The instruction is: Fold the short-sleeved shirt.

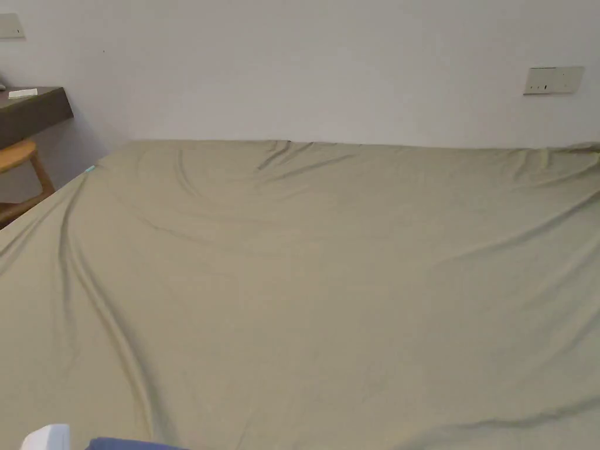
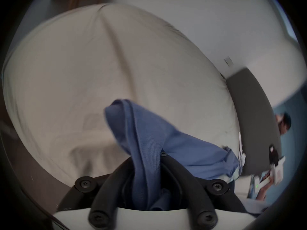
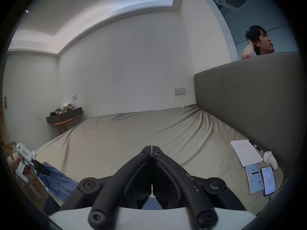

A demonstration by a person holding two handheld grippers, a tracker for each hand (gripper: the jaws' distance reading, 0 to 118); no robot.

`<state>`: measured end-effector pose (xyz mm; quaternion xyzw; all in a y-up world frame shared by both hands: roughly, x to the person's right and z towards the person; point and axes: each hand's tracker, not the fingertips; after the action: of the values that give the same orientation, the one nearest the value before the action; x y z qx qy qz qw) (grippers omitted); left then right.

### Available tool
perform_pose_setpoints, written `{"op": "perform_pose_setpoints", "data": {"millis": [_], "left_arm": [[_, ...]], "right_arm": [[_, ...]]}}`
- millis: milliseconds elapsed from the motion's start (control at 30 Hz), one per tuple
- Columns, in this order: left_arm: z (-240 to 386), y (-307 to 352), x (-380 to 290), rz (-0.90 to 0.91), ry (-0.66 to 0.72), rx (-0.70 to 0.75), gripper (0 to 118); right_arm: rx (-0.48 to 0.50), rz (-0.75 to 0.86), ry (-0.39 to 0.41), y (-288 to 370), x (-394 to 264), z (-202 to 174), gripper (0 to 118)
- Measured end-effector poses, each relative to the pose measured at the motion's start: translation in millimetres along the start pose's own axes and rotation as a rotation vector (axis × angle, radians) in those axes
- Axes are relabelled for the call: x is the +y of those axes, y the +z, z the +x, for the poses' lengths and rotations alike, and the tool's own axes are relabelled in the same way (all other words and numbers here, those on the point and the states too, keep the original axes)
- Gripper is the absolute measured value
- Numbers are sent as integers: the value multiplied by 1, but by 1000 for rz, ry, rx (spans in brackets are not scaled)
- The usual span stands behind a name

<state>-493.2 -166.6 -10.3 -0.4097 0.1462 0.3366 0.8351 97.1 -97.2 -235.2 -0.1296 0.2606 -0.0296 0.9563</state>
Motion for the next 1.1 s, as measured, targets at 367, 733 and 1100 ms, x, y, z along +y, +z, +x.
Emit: {"op": "perform_pose_setpoints", "data": {"millis": [367, 733, 1100], "left_arm": [[185, -141, -66, -159, -398, 74, 14], [166, -88, -66, 338, -418, 437, 0], [257, -169, -149, 31, -651, 111, 0]], "right_arm": [[-6, 24, -39, 28, -10, 19, 2], [-66, 30, -138, 43, -25, 53, 2], [-59, 3, -128, 48, -28, 47, 2]]}}
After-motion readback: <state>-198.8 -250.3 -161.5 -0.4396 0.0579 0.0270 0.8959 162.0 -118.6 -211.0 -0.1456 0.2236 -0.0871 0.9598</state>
